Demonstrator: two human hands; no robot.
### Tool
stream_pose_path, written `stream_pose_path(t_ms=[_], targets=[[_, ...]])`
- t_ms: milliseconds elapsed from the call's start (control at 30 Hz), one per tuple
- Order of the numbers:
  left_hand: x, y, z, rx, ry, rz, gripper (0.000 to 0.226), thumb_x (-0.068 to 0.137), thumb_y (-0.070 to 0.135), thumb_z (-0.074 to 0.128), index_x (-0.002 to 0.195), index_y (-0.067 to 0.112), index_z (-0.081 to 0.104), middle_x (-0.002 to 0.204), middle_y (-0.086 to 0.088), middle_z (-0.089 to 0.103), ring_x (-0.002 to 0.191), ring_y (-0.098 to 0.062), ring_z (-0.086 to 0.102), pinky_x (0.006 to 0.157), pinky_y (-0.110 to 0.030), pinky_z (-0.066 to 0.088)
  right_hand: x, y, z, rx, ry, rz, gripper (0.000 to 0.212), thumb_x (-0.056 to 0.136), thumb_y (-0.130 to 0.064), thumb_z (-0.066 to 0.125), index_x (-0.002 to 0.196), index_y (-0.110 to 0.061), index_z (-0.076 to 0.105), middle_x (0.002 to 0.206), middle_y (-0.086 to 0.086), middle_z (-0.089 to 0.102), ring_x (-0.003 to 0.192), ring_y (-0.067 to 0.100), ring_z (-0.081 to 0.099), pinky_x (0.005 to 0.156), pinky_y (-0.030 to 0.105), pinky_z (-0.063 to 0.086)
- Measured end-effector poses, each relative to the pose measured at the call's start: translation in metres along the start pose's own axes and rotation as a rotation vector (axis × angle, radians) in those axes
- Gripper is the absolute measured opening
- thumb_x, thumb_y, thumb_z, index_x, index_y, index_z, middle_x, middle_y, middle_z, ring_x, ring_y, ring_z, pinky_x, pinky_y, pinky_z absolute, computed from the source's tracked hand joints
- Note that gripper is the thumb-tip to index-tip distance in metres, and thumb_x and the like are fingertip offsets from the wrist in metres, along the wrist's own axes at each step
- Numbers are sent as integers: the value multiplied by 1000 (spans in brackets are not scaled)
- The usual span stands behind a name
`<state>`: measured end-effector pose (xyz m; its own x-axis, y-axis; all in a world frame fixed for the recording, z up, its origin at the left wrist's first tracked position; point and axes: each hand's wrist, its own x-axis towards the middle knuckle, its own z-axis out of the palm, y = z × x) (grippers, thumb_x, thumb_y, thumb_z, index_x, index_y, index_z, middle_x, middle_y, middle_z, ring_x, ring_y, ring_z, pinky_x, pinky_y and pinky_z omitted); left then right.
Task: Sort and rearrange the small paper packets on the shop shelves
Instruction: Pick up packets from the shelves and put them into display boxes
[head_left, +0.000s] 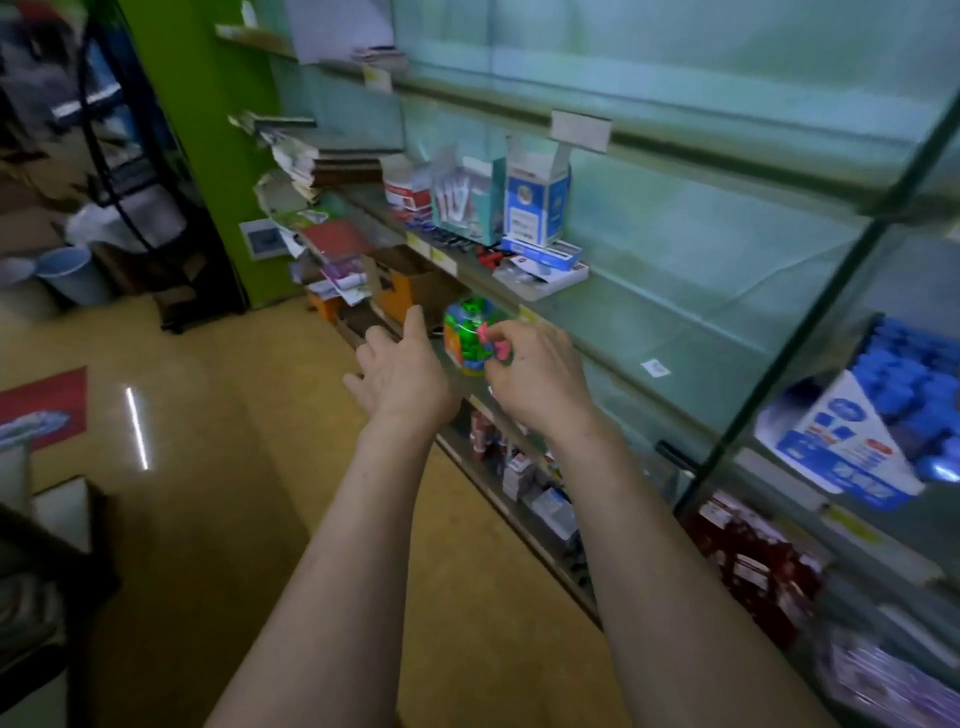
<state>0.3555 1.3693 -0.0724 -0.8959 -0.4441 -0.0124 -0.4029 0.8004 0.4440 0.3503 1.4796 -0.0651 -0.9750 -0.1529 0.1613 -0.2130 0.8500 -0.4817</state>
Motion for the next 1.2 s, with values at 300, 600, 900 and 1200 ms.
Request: stream_pose_path(t_ms=[300,600,900,1200], targets=[[66,-98,-43,-12,73,-126,75,88,23,62,148,33,17,141,-12,31,131,-32,31,106,-48,26,48,-96,66,36,-73,-110,36,94,-24,55,130,-26,54,131,4,53,126,26,41,101,40,36],[130,-155,-59,-26,94,-271,85,84,17,66,149,33,14,142,-12,31,131,-31,32,105,-46,28,107,-154,123,57,-149,-227,37,93,-22,56,130,-23,55,132,5,54,128,26,42,107,46,38],[243,-172,-75,-7,172,-300,81,86,16,64,149,30,15,141,-13,30,132,-30,30,105,-44,27,222,-195,176,131,-154,-294,37,92,-22,57,129,-22,57,129,4,58,125,26,45,102,45,43],[381,-158,-95,29,201,-289,81,87,20,64,150,30,14,142,-13,31,131,-31,31,106,-46,25,353,-226,185,156,-127,-299,36,95,-21,54,131,-21,54,132,6,54,126,26,40,101,39,37]])
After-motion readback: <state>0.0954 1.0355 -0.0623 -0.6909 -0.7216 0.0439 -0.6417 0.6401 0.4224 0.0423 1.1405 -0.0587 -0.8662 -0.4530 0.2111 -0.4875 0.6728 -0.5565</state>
